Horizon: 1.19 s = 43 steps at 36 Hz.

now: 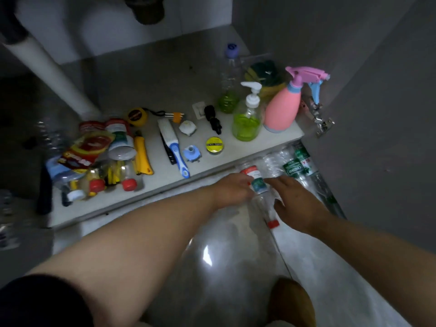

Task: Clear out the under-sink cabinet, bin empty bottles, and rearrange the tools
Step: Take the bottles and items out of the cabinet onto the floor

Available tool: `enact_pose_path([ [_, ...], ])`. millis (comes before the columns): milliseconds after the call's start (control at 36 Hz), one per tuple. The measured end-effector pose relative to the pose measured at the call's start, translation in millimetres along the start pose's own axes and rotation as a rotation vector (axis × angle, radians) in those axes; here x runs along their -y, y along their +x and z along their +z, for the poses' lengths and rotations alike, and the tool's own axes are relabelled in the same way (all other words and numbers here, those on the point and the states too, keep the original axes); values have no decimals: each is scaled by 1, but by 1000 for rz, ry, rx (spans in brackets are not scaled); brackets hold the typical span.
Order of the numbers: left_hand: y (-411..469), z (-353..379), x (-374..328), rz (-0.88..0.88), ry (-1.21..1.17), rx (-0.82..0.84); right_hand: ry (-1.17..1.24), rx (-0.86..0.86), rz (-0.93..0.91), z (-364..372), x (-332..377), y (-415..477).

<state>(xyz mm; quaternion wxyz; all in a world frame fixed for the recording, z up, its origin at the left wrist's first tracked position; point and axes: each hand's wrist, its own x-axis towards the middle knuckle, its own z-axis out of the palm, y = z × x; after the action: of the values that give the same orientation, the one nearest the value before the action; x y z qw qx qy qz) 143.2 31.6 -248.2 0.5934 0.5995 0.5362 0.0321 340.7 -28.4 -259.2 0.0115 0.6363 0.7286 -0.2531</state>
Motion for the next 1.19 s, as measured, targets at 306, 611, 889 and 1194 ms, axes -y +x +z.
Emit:
enact_pose_path([
  [306,-95,-172,49,78,290,-477,40,142,-215,-49,149,54],
  [611,-137,-262,154,-450,85,-1121,332,123,39,6,274,142],
  [889,-124,-273,171,-484,-398,-937,311,1,195,49,325,170],
  [1194,-138,-267,162,-348,-430,-1047,349,22,225,9,303,153],
])
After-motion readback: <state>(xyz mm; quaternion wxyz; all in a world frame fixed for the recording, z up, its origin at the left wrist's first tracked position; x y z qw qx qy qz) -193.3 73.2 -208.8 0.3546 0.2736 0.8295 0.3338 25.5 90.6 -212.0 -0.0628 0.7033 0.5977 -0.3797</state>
